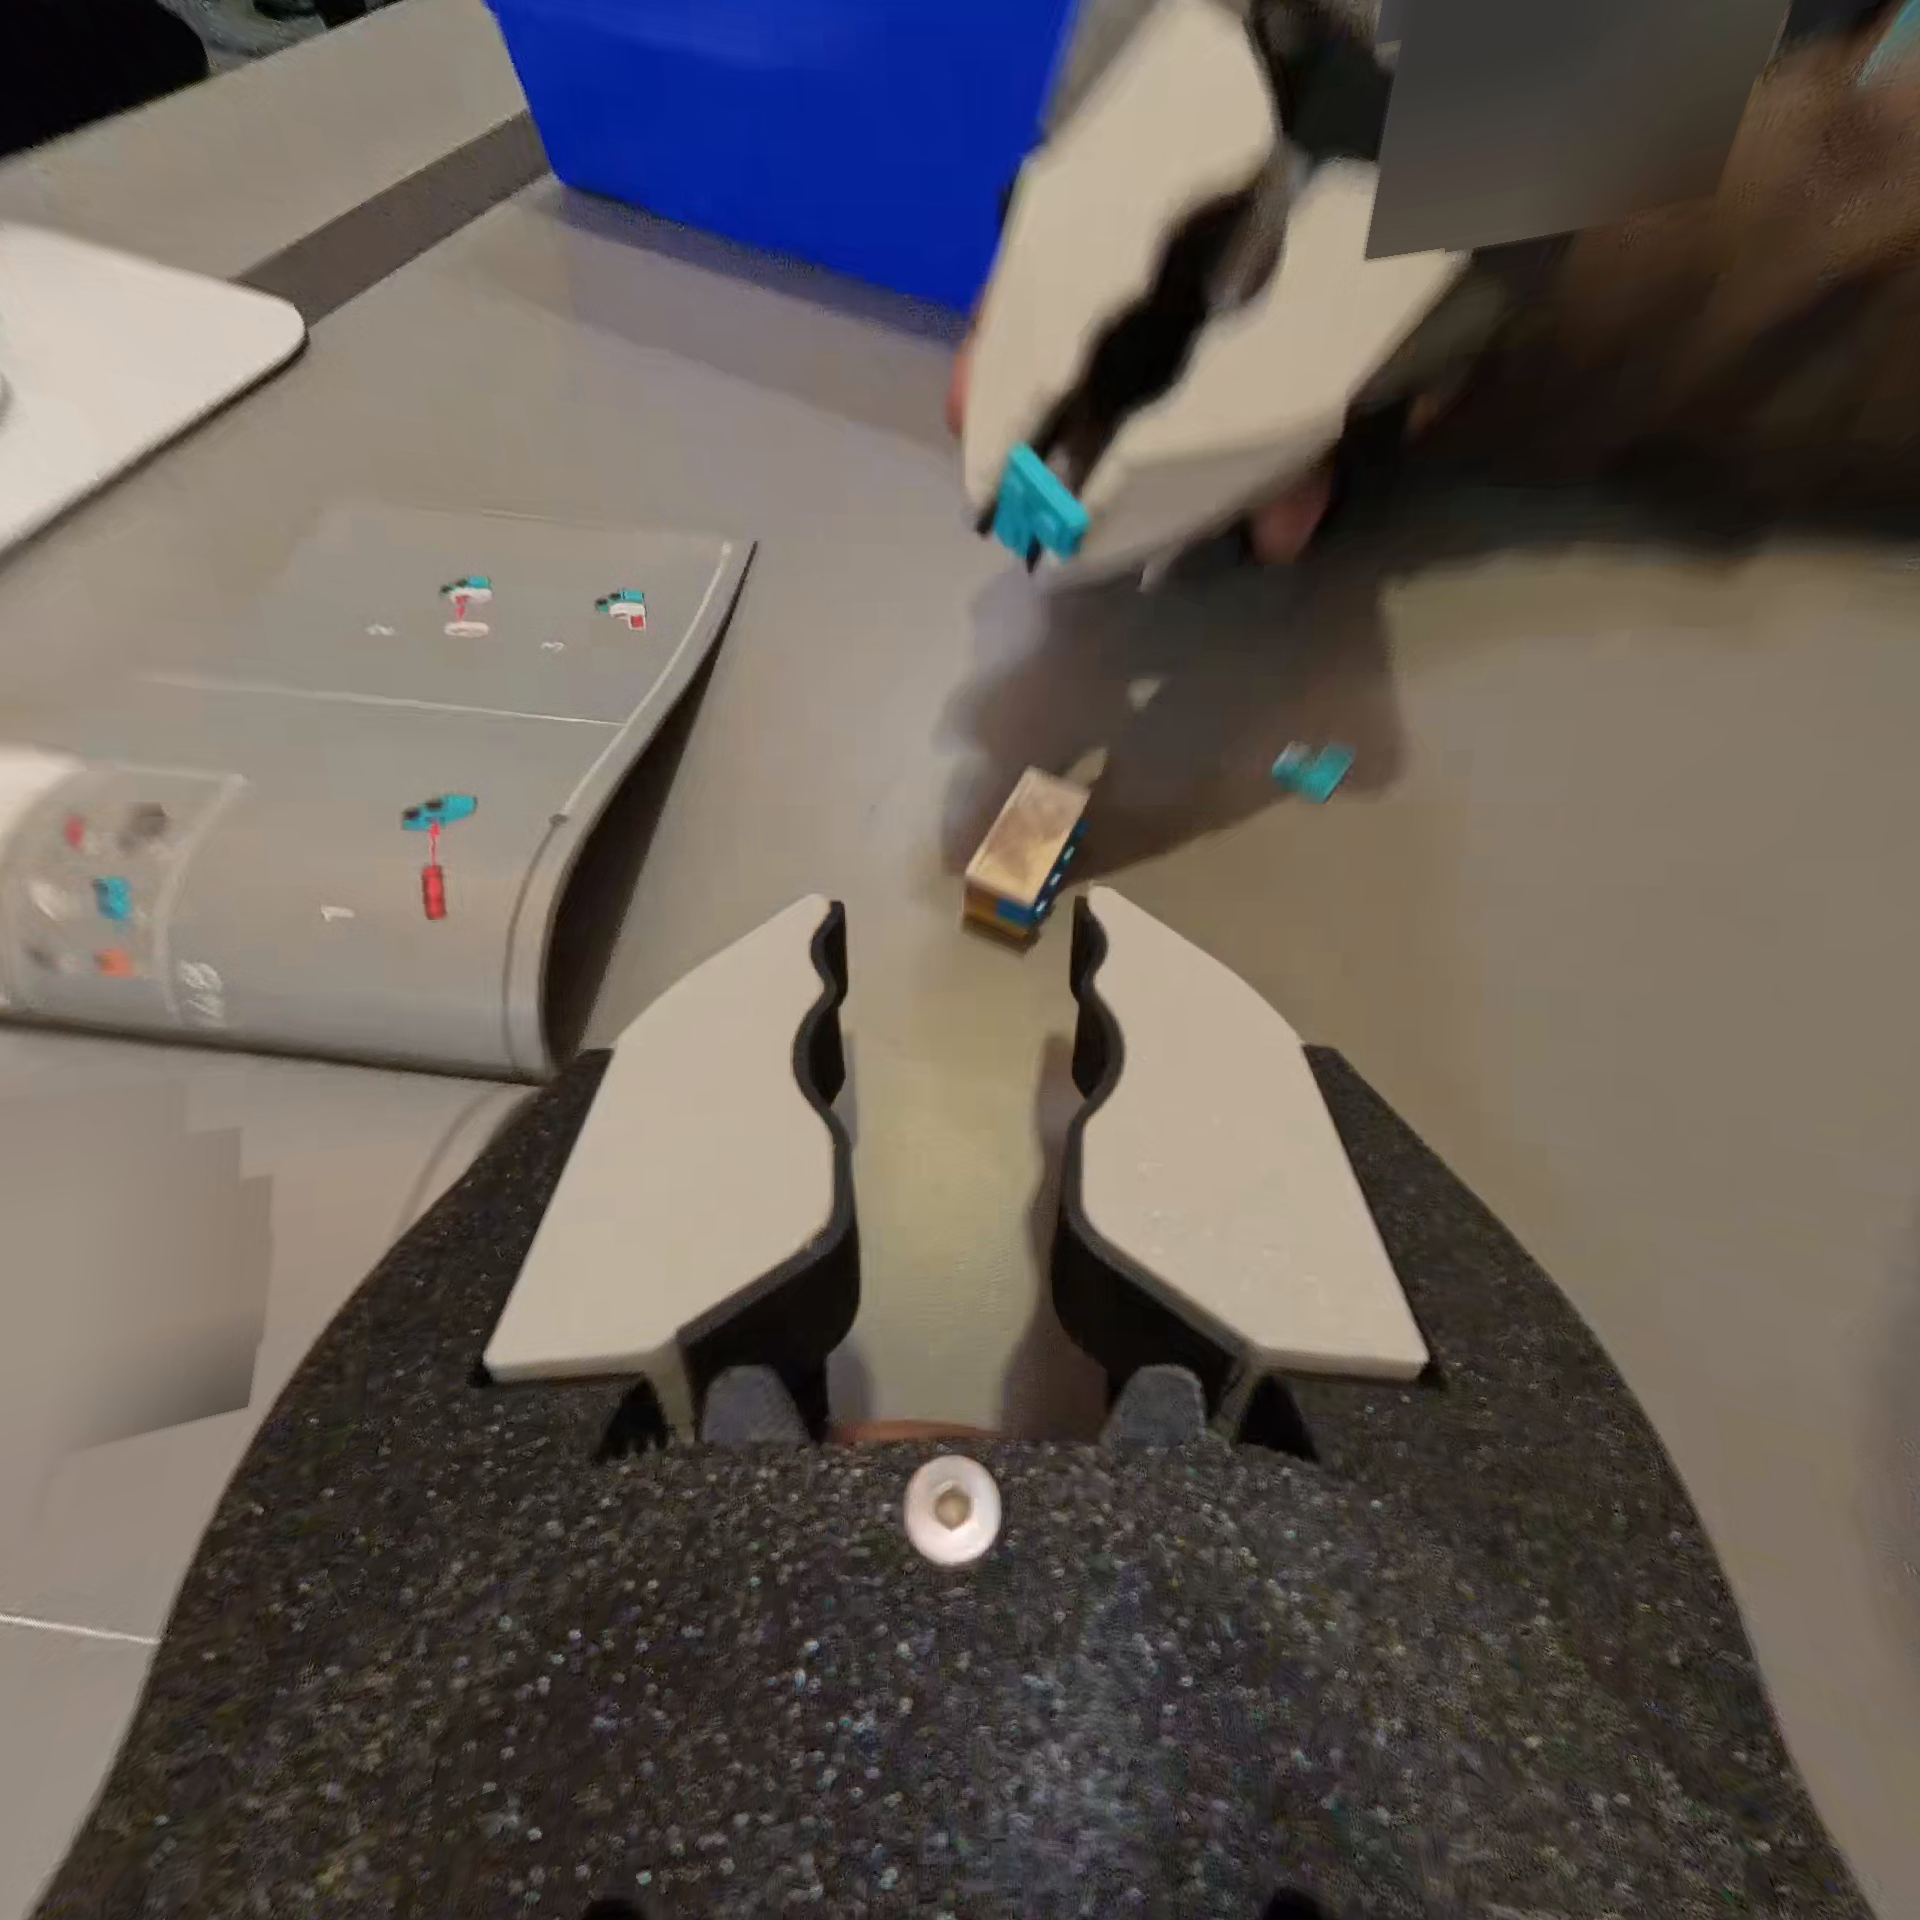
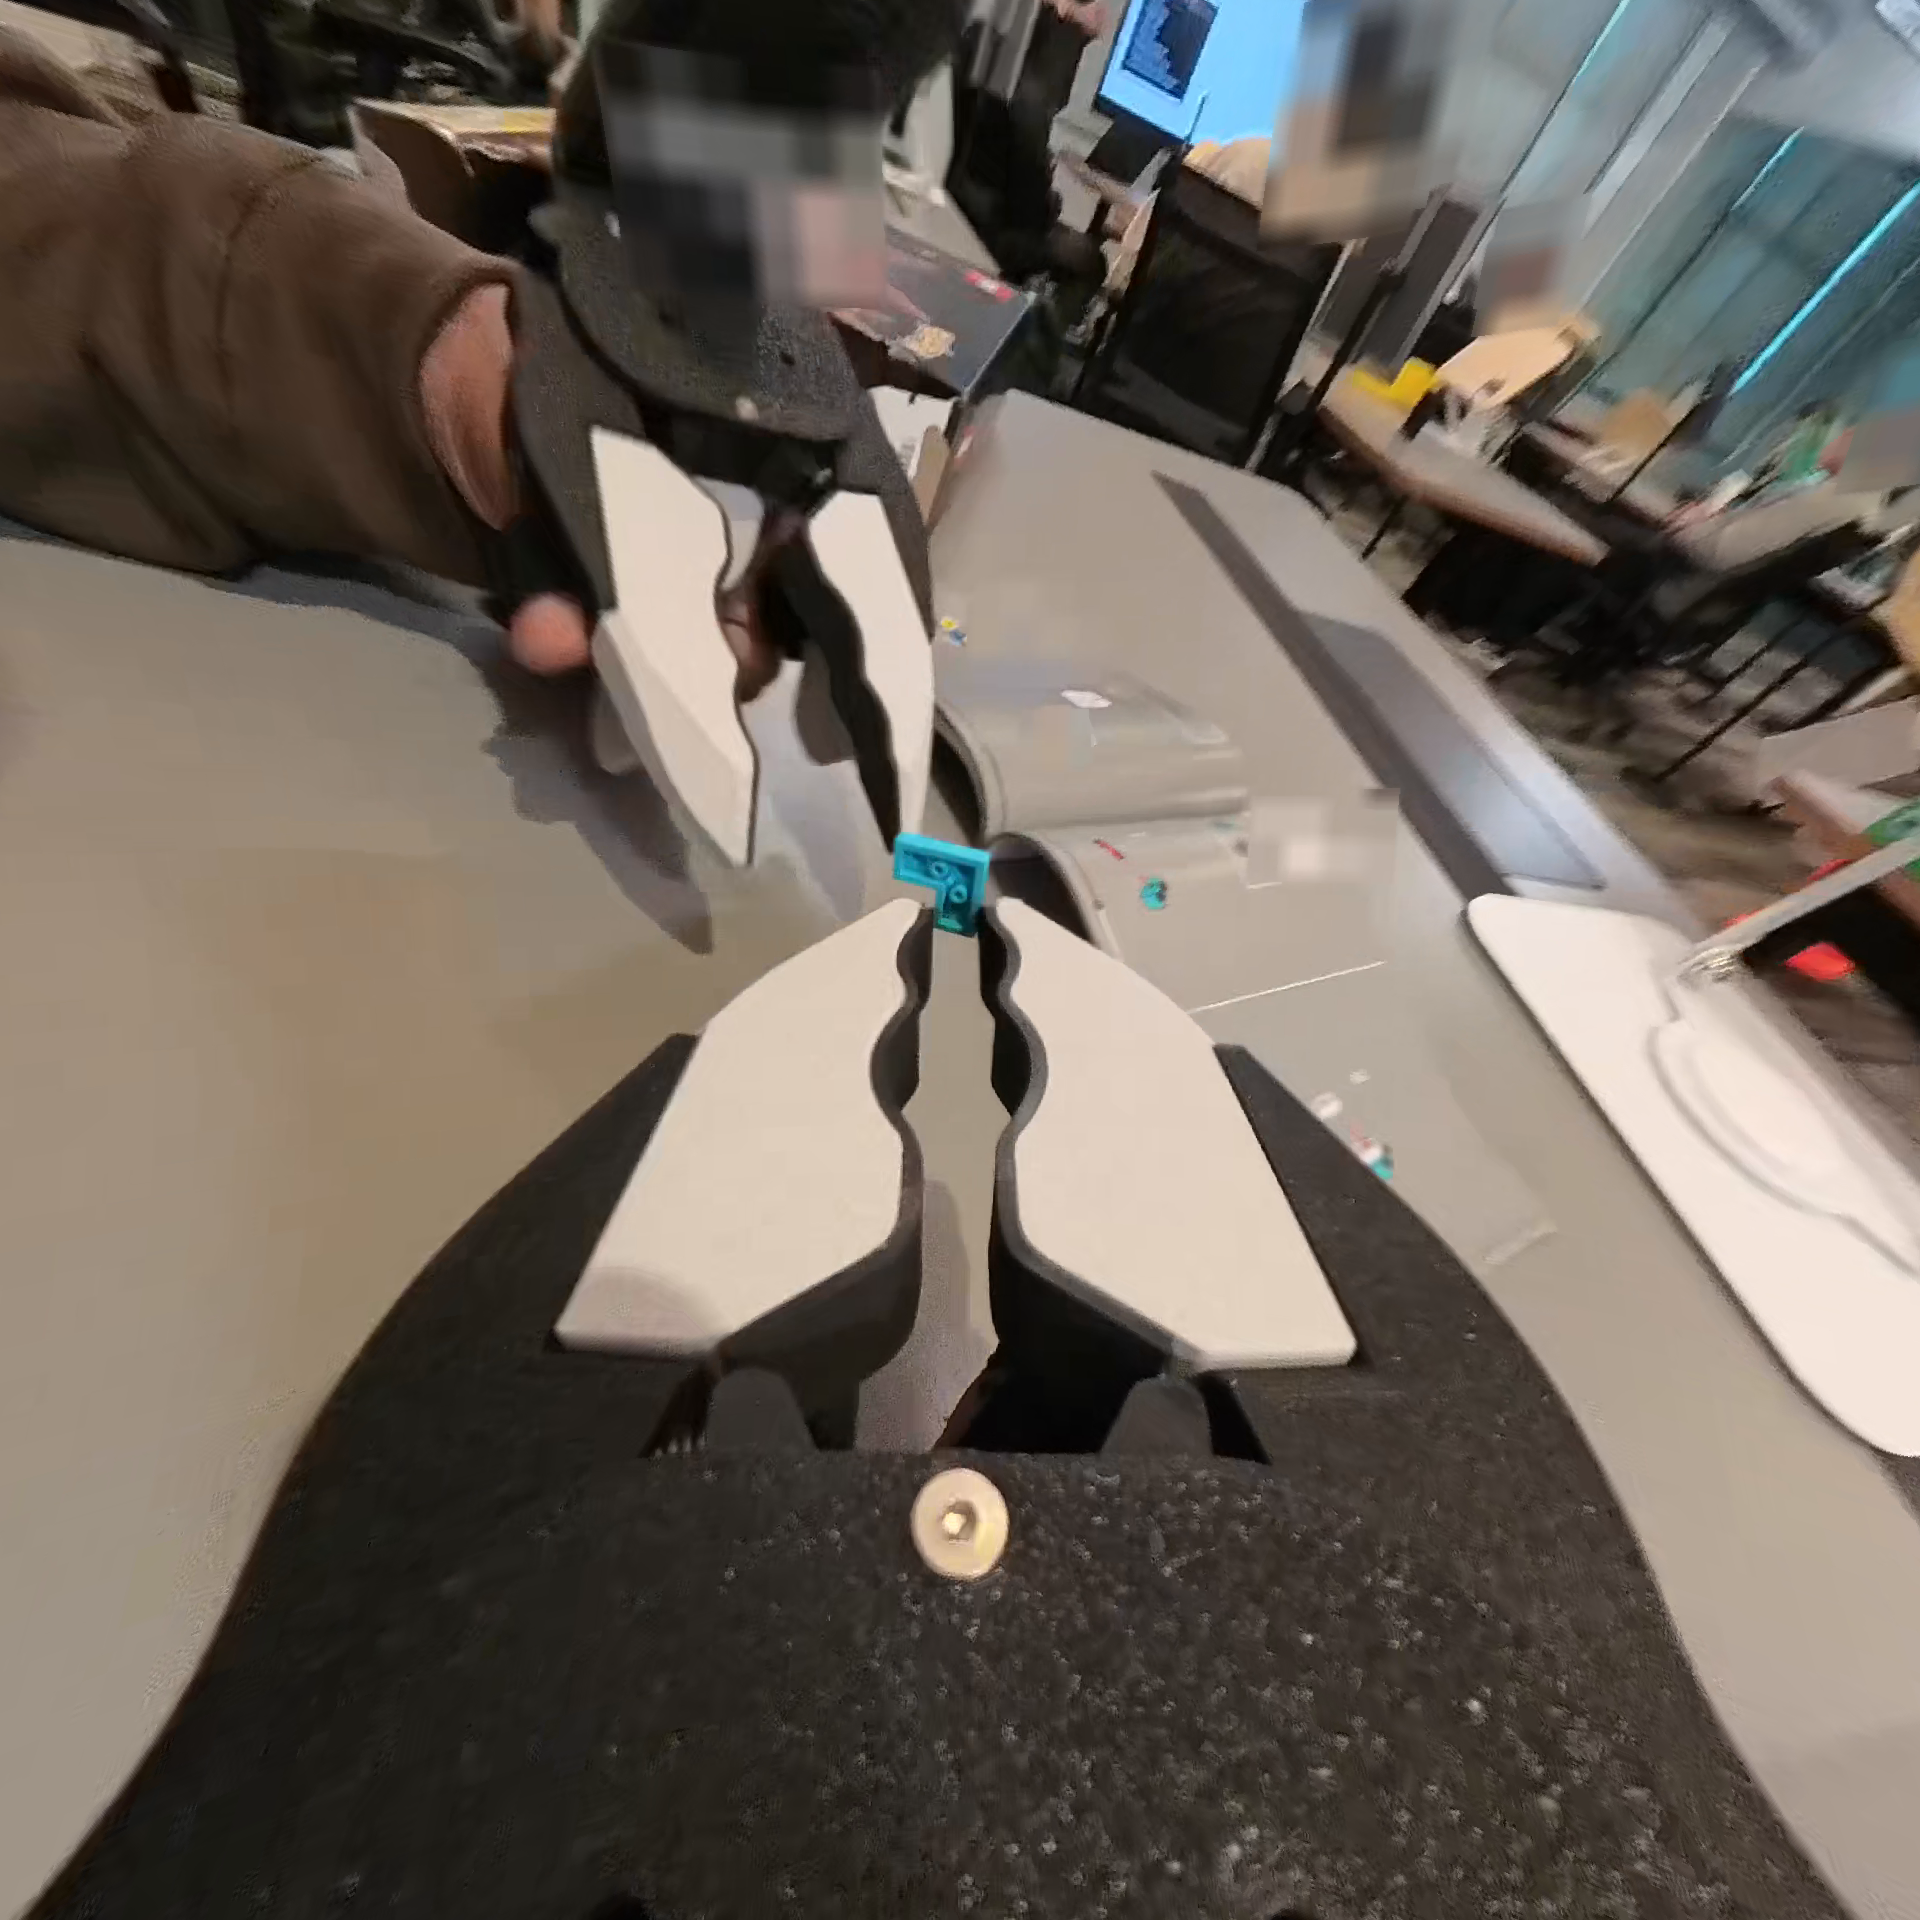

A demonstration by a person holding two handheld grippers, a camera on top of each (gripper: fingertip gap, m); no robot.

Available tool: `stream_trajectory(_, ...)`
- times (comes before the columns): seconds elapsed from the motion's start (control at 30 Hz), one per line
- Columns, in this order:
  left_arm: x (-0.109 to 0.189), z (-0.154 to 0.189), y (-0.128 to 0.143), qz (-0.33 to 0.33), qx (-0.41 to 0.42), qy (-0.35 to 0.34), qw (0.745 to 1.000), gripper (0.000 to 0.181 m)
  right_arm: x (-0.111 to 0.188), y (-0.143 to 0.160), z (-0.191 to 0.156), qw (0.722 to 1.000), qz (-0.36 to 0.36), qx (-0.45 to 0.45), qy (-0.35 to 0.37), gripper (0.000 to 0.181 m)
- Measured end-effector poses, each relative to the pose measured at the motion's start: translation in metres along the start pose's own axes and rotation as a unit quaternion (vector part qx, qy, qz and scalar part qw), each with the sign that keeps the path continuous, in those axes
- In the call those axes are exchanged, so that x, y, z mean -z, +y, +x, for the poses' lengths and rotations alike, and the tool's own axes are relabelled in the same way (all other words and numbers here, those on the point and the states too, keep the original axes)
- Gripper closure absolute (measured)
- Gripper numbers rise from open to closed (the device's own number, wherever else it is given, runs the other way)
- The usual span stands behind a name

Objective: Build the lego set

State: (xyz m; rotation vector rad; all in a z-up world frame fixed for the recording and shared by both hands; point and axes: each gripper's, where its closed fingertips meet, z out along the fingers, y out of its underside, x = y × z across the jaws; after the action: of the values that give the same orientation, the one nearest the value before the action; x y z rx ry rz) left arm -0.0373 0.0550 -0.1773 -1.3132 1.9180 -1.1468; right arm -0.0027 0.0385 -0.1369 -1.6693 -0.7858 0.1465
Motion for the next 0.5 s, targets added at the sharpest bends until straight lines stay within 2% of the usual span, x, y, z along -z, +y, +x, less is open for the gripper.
stream_trajectory(0.07,-0.01,0.001,0.011,-0.046,-0.088,-0.005,0.995,0.138,-0.001,0.004,-0.002,1.0,-0.007,-0.021,-0.018,0.173)
stream_trajectory(0.2,-0.024,0.009,0.017,-0.083,-0.141,0.034,0.986,0.135,-0.001,0.007,-0.006,0.999,-0.015,-0.026,-0.03,0.173)
stream_trajectory(0.5,-0.032,0.01,0.019,-0.106,-0.126,0.089,0.982,0.146,-0.004,0.018,-0.01,0.997,-0.044,-0.031,-0.046,0.173)
